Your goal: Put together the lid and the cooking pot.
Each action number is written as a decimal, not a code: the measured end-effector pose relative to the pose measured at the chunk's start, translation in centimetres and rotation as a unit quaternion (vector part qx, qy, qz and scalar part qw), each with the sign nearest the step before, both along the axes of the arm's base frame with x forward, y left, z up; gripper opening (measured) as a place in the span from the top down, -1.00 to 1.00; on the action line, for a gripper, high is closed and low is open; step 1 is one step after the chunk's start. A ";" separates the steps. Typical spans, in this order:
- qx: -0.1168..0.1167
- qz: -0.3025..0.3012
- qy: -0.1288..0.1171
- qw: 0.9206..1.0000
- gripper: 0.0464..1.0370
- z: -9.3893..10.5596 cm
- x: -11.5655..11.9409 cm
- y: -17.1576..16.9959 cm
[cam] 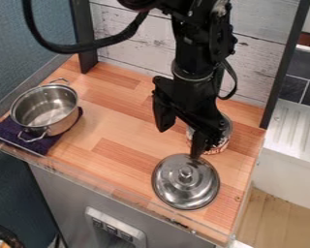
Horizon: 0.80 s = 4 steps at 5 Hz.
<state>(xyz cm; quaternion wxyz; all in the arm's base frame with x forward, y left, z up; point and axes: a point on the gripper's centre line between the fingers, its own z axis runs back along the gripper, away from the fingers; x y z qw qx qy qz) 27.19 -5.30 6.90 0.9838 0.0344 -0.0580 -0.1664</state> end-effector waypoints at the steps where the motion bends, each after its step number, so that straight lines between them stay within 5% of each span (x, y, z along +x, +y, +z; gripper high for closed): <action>1: 0.002 0.001 0.014 1.000 -0.93 -0.8 -0.2 0.0; 4: 0.001 0.150 0.006 0.989 -0.93 -1.7 0.3 12.5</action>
